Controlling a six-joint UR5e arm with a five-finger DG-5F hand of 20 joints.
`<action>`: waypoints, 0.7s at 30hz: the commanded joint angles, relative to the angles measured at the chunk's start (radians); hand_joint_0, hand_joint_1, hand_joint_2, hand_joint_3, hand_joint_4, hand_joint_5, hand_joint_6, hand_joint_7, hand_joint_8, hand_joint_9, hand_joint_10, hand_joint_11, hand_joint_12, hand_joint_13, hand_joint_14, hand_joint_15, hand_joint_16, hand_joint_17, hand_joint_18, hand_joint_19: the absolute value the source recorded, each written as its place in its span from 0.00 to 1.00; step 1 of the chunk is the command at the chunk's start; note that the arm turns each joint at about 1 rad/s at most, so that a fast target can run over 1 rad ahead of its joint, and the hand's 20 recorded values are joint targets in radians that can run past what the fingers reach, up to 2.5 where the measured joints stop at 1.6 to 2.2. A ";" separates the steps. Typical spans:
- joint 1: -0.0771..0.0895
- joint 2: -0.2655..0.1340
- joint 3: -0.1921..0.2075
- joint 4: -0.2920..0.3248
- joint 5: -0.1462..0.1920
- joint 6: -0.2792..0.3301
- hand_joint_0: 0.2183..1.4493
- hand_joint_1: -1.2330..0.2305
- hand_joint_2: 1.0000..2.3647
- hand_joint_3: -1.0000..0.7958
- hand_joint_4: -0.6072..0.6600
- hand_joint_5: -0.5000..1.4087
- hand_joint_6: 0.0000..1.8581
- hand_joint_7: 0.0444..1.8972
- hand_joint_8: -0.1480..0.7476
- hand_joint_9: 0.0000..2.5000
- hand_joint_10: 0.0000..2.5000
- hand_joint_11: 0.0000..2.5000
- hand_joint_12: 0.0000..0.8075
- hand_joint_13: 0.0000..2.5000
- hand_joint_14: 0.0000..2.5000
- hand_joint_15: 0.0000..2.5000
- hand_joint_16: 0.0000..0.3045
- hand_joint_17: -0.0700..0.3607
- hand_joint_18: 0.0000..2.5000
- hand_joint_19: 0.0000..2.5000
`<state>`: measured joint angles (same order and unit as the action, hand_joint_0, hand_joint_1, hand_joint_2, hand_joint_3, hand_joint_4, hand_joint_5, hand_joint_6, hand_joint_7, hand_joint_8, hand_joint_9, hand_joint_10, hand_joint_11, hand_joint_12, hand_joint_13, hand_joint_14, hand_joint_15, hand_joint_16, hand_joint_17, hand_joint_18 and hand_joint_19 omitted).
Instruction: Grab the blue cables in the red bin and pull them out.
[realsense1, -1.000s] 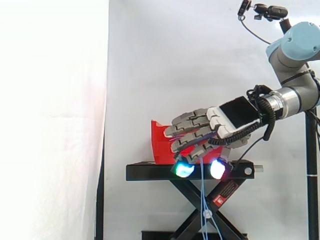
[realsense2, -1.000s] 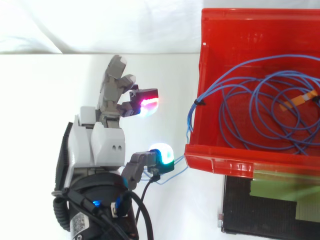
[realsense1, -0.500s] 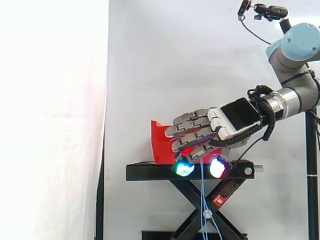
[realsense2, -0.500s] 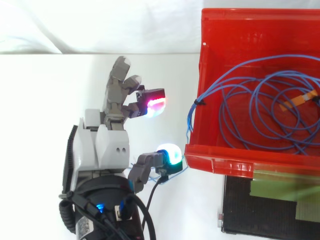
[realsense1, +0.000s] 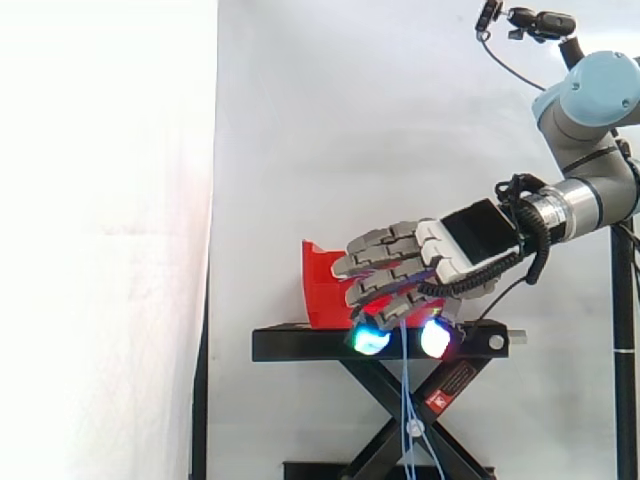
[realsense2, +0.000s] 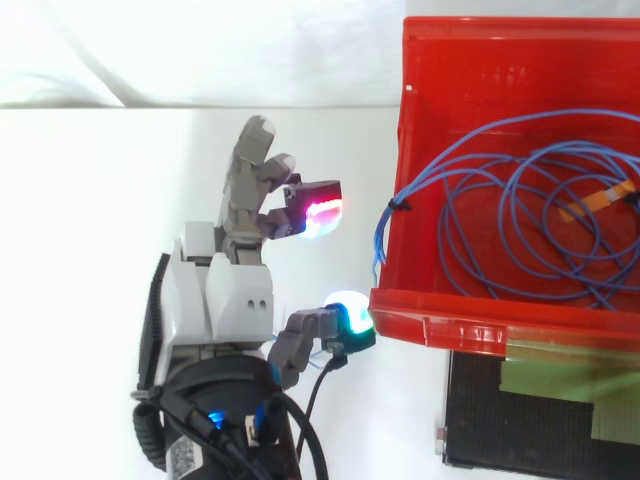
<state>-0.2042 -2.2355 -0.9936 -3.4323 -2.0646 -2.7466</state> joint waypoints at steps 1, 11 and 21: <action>-0.004 -0.001 -0.017 0.013 0.001 0.000 0.45 0.18 0.00 0.00 0.60 0.55 0.01 0.32 0.43 0.17 0.01 0.18 0.43 0.08 0.00 0.09 0.17 0.43 0.06 0.15; -0.011 -0.001 -0.023 0.053 0.001 0.000 0.45 0.18 0.00 0.00 0.60 0.55 0.01 0.33 0.43 0.17 0.01 0.18 0.42 0.08 0.00 0.09 0.17 0.43 0.06 0.15; -0.018 -0.001 -0.023 0.061 0.001 -0.017 0.45 0.18 0.00 0.00 0.59 0.55 0.01 0.32 0.43 0.17 0.01 0.17 0.42 0.08 0.00 0.09 0.17 0.43 0.06 0.15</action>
<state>-0.2191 -2.2365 -1.0168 -3.3715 -2.0631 -2.7550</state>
